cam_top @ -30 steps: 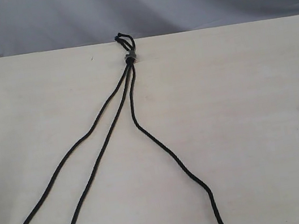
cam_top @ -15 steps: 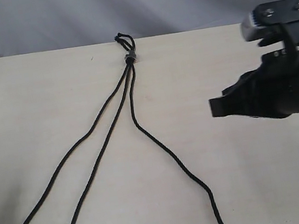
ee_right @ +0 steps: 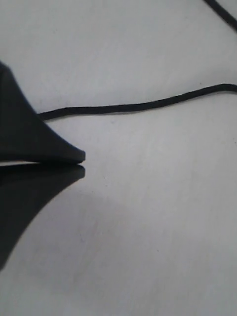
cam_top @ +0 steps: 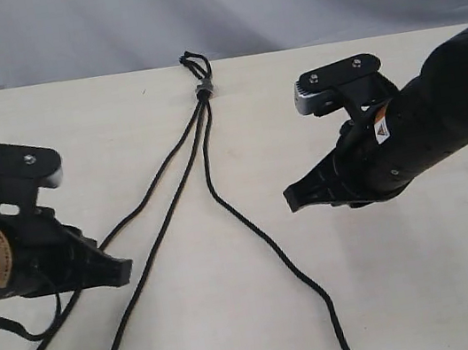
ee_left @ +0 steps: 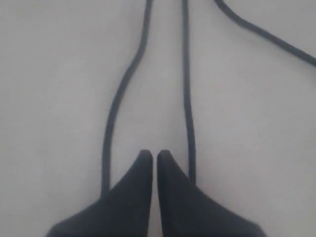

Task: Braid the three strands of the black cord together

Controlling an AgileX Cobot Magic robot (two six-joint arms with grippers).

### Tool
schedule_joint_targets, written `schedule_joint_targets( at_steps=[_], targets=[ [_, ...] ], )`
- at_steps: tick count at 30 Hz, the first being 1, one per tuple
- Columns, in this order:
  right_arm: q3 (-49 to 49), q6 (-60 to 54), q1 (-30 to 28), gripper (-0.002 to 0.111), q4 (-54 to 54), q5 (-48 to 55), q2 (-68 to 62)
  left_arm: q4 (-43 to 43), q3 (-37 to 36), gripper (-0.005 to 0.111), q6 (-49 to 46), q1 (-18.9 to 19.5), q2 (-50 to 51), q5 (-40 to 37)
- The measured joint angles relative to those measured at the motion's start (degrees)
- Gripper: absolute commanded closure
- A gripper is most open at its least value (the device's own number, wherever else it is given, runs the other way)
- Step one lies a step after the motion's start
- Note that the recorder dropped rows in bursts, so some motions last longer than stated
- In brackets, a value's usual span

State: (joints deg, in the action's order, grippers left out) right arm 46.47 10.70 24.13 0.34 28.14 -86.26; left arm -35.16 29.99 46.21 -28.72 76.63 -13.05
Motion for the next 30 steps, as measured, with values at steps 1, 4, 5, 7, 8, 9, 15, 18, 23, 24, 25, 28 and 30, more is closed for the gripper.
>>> schedule_joint_targets(
  at_steps=[1,4,5,7,8,9,15,18,23,24,25,28,30],
  targets=[
    [0.00,0.00,0.00,0.109,0.27,0.15,-0.48,0.12,0.26,0.083,0.00,-0.84,0.80,0.00],
    [0.00,0.00,0.00,0.109,0.60,0.59,-1.55,0.24,1.22,0.066,0.00,-3.67,3.66,-0.20],
    [0.00,0.00,0.00,0.109,1.07,0.69,-1.77,0.48,1.58,0.063,0.00,-4.45,4.57,-0.24],
    [0.00,0.00,0.00,0.109,2.44,0.79,-1.91,0.65,1.94,0.059,0.00,-5.46,6.22,-0.33],
    [0.00,0.21,0.00,0.109,3.83,0.79,-1.91,0.63,2.20,0.058,0.00,-5.76,7.42,-0.33],
    [0.00,1.28,0.00,0.109,5.77,0.79,-1.91,0.63,2.36,0.058,0.00,-5.88,8.25,-0.06],
    [0.98,11.37,-2.90,0.109,17.66,0.79,-1.91,1.03,3.41,0.058,0.00,-5.89,13.52,0.75],
    [1.38,12.77,-6.99,0.109,19.29,0.69,-1.91,1.03,4.11,0.058,0.00,-5.89,15.71,1.03],
    [1.38,13.28,-12.84,0.109,20.08,0.69,-1.91,1.03,4.41,0.058,0.00,-5.89,18.23,3.44],
    [1.38,13.39,-13.78,0.109,20.07,0.69,-1.91,1.03,4.51,0.058,0.00,-5.89,18.53,3.94],
    [1.38,13.39,-14.47,0.109,20.07,0.69,-1.91,1.03,4.49,0.058,0.00,-5.89,18.89,4.31],
    [1.38,13.39,-15.19,0.109,20.07,0.69,-1.91,1.03,4.75,0.059,0.00,-5.89,19.73,4.71],
    [1.38,13.39,-15.29,0.109,20.07,0.69,-1.91,1.03,4.84,0.065,0.00,-5.89,20.38,4.84]
  ],
)
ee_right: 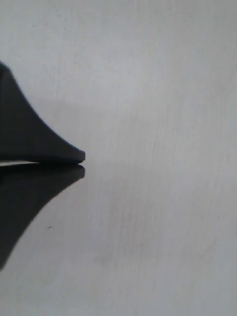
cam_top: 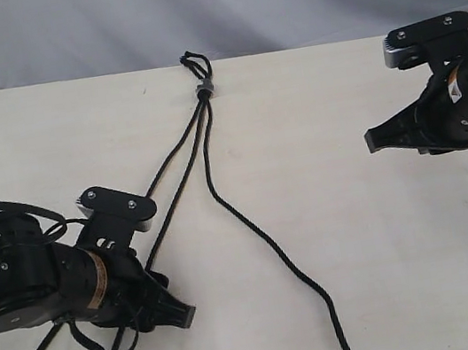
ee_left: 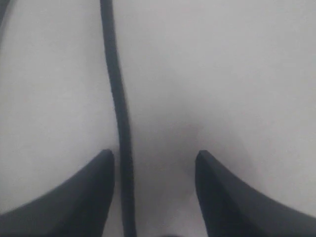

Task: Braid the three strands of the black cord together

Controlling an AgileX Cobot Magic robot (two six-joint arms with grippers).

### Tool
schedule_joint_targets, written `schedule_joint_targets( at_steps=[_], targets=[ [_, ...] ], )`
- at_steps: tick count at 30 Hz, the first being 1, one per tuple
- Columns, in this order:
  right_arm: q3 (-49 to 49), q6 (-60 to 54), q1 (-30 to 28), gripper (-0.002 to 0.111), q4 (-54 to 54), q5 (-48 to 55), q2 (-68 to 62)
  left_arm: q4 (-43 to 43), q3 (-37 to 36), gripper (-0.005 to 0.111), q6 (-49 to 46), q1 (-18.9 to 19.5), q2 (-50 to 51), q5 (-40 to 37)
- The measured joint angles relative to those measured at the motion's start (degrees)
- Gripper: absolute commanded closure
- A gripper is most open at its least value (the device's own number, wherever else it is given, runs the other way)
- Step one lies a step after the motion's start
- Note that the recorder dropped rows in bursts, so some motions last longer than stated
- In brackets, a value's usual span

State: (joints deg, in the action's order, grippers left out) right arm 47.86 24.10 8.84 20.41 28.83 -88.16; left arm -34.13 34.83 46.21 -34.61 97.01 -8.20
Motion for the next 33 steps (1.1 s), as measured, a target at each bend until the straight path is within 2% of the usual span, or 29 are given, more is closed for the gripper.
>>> schedule_joint_targets(
  at_steps=[6,13,17,19,20,23,25,33],
  targets=[
    [0.00,0.00,0.00,0.109,0.00,-0.95,0.00,0.13,0.36,0.107,0.00,0.00,0.98,0.84],
    [0.00,0.00,0.00,0.109,0.00,-1.13,0.00,0.13,1.37,0.106,0.00,0.00,1.31,0.55],
    [0.00,0.00,-0.14,0.109,0.00,-1.13,0.00,-0.15,4.44,0.106,-3.60,-0.11,-0.76,-6.36],
    [0.00,0.00,-0.14,0.109,0.00,-1.13,0.00,-4.32,8.61,0.106,-6.47,1.66,-3.38,-13.45],
    [0.00,0.00,-0.14,0.109,0.00,-1.13,0.00,-6.61,10.21,0.106,-6.71,4.07,-3.85,-16.26],
    [0.00,0.00,-0.14,0.109,0.00,-1.24,0.00,-8.49,10.96,0.106,-6.84,12.32,-2.48,-17.85],
    [0.00,0.00,-0.14,0.109,0.00,-1.36,0.00,-8.64,10.32,0.106,-6.84,15.87,0.27,-17.97],
    [0.00,0.00,-0.14,0.109,0.00,-1.49,0.00,-5.55,7.07,0.106,-8.37,17.12,5.48,-10.63]
  ],
)
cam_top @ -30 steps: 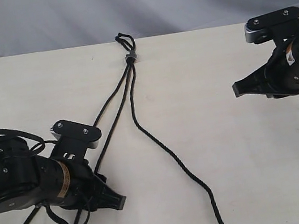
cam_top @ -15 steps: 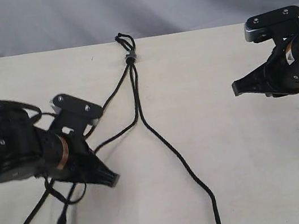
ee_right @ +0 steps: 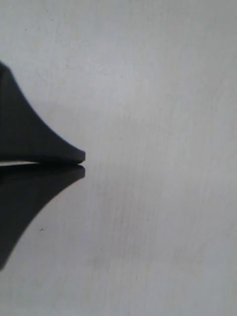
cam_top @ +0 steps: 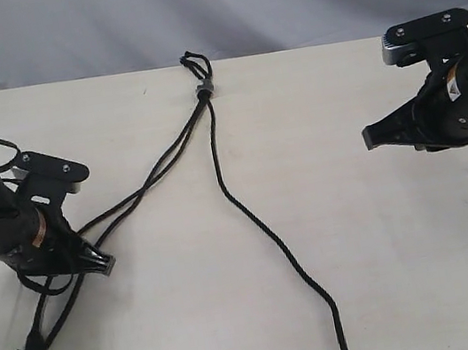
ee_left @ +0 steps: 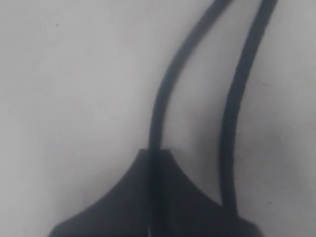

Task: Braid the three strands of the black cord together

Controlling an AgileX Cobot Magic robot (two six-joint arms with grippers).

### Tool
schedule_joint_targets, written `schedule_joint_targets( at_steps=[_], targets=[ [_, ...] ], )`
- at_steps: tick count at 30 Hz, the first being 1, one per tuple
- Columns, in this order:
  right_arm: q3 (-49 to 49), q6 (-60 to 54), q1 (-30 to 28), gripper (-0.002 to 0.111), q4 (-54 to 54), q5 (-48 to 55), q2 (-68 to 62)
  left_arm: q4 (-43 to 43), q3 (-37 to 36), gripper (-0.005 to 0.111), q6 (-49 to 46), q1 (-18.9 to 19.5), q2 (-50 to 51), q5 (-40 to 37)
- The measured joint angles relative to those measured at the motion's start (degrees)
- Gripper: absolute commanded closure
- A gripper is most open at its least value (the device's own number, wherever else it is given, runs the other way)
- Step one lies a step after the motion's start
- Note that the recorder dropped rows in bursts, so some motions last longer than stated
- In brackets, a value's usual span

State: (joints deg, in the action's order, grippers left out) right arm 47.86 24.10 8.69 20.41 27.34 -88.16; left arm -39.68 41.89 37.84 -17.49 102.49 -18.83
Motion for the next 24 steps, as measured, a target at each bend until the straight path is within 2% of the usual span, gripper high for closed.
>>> schedule_joint_targets(
  at_steps=[2,4,6,9,11,13,16,19,24],
  targets=[
    [0.00,0.00,0.00,0.109,0.00,-0.39,0.00,3.75,-0.66,0.106,-2.76,-0.78,0.00,0.92],
    [0.00,0.00,0.00,0.109,0.00,-0.95,0.00,10.85,-1.03,0.106,-7.57,-3.12,-0.26,0.81],
    [0.00,0.00,0.00,0.109,0.00,-1.34,0.00,19.19,-1.17,0.106,-15.37,-7.08,-0.66,0.57],
    [0.00,0.00,0.00,0.109,0.00,-1.46,0.00,34.03,-0.97,0.106,-31.29,-16.08,-1.24,0.73],
    [0.00,0.00,0.00,0.109,0.00,-1.56,0.00,38.51,0.10,0.106,-36.85,-22.04,-1.31,2.64],
    [0.00,0.00,0.00,0.109,0.00,-1.56,0.00,38.79,1.75,0.106,-37.84,-24.66,-1.31,3.35],
    [-0.20,0.00,0.00,0.109,0.00,-1.83,0.00,33.86,2.97,0.106,-33.14,-24.79,-4.06,0.30],
    [-1.18,0.00,0.00,0.109,0.00,-3.29,0.00,28.08,2.95,0.106,-26.80,-22.07,-8.48,-4.23],
    [-1.80,0.00,0.00,0.109,0.00,-4.13,0.00,25.13,2.47,0.106,-23.13,-13.20,-14.12,-8.78]
  ],
)
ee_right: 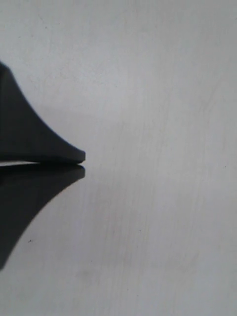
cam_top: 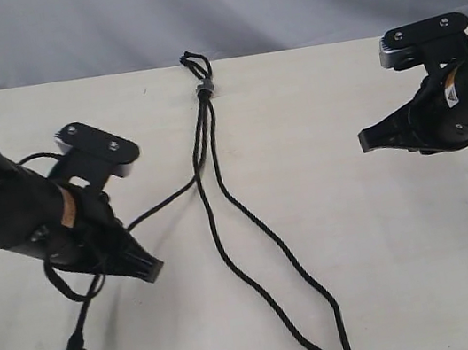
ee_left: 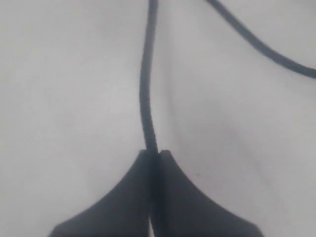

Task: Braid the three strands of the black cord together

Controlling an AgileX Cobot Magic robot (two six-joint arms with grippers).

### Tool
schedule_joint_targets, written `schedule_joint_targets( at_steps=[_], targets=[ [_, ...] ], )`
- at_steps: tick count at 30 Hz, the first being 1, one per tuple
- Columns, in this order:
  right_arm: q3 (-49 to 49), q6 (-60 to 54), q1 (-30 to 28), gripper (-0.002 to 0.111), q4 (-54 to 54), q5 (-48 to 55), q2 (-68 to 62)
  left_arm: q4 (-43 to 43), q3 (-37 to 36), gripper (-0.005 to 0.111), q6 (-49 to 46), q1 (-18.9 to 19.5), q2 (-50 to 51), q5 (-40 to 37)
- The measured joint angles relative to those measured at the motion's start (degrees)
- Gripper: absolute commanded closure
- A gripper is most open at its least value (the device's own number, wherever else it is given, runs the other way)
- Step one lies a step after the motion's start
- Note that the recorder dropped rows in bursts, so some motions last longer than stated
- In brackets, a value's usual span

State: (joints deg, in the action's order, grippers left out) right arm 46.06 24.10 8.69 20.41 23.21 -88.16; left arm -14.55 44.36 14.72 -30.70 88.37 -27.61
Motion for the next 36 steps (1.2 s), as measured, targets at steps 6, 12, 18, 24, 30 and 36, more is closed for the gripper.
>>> schedule_joint_targets(
  at_steps=[6,12,18,24,30,36],
  targets=[
    [0.00,0.00,0.00,0.109,0.00,-0.49,0.00,-0.48,-5.00,0.106,0.66,8.63,-0.63,3.26],
    [0.00,0.00,0.00,0.109,0.00,-2.55,0.00,-0.48,-10.29,0.106,0.66,12.20,-0.63,13.47],
    [0.00,0.00,0.00,0.109,0.00,-3.31,0.00,-0.48,-10.89,0.106,1.74,12.20,-0.63,15.22],
    [0.00,0.11,0.00,0.109,-1.51,-3.31,0.00,-0.48,-10.89,0.095,2.33,12.20,-0.63,15.45],
    [0.86,-0.90,1.11,0.108,-5.94,0.11,0.00,-0.48,-10.89,0.055,3.32,12.20,-0.63,15.11],
    [4.24,-8.85,8.60,0.104,-16.59,6.05,0.00,-0.48,-10.89,0.050,3.43,12.42,-0.63,15.11]
  ],
)
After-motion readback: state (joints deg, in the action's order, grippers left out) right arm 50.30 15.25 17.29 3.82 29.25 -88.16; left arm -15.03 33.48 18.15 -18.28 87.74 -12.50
